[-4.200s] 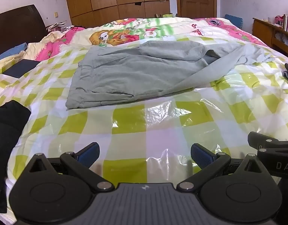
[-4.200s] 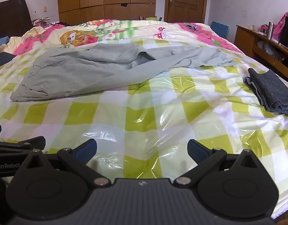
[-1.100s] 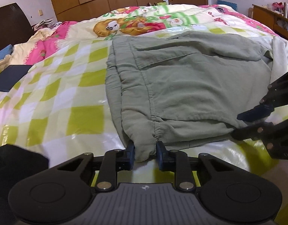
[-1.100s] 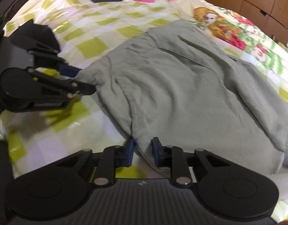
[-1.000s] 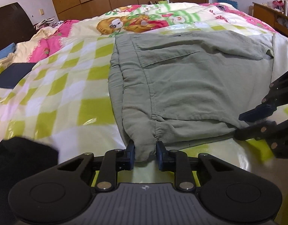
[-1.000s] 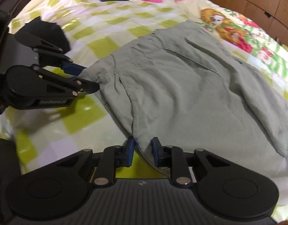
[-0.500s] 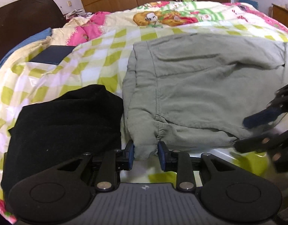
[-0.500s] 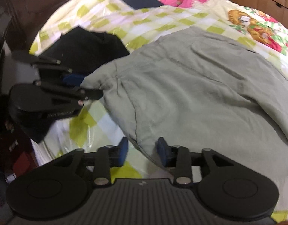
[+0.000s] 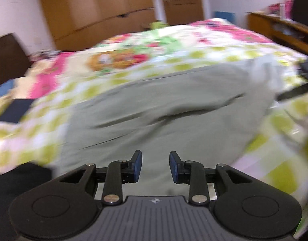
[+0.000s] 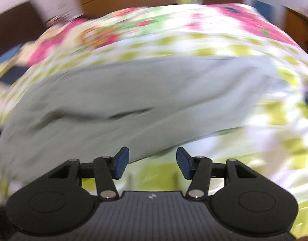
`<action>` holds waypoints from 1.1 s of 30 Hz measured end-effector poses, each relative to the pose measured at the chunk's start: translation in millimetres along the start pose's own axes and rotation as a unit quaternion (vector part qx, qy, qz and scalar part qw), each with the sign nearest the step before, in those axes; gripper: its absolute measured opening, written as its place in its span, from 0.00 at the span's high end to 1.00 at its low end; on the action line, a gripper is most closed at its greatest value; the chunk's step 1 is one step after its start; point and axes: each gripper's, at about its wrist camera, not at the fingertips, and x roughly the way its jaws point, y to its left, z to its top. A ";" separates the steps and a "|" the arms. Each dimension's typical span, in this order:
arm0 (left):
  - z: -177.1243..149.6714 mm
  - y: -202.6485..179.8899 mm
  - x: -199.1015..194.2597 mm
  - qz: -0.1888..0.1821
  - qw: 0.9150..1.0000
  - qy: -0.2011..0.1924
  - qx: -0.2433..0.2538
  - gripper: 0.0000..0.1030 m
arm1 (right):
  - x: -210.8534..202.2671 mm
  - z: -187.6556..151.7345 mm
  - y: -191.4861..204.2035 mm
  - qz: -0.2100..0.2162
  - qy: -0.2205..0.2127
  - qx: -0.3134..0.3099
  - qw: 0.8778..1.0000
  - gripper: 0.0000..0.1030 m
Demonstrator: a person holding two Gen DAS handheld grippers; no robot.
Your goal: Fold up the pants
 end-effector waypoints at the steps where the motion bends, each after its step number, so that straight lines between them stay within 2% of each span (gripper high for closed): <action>1: 7.4 -13.0 10.0 -0.020 1.000 0.001 0.009 0.57 | 3.7 7.3 -11.9 -0.009 -0.009 0.014 1.000 0.46; 3: 19.8 -40.5 29.4 -0.043 0.999 0.001 0.033 0.57 | 12.6 19.3 -35.2 -0.027 -0.019 0.046 0.998 0.42; 6: 35.1 -72.5 56.5 -0.081 0.995 0.004 0.052 0.56 | 24.1 31.1 -60.9 -0.046 -0.026 0.077 0.996 0.41; 8: 41.5 -83.1 72.4 -0.097 0.994 0.010 0.056 0.56 | 32.9 36.6 -80.0 -0.055 -0.023 0.099 0.993 0.41; 12: 46.6 -87.8 97.1 -0.114 0.991 0.032 0.057 0.56 | 43.5 53.0 -102.3 -0.037 -0.028 0.123 0.991 0.41; 16: 36.9 -94.7 103.0 -0.121 0.990 0.044 0.063 0.56 | 59.7 70.4 -98.0 -0.046 -0.026 0.120 0.991 0.38; 21: 31.4 -99.3 104.5 -0.139 0.988 0.039 0.059 0.54 | 61.8 64.0 -109.6 -0.045 -0.020 0.134 0.990 0.38; 25: 29.1 -109.6 102.9 -0.151 0.985 0.032 0.075 0.54 | 64.6 67.9 -103.3 -0.031 -0.020 0.145 0.989 0.38; 30: 23.1 -115.2 98.1 -0.165 0.982 0.028 0.083 0.54 | 91.8 87.5 -72.7 -0.019 -0.003 0.128 0.992 0.38; 33: 20.0 -114.9 97.5 -0.172 0.982 0.026 0.078 0.53 | 116.1 101.9 -53.5 -0.026 0.027 0.121 0.992 0.37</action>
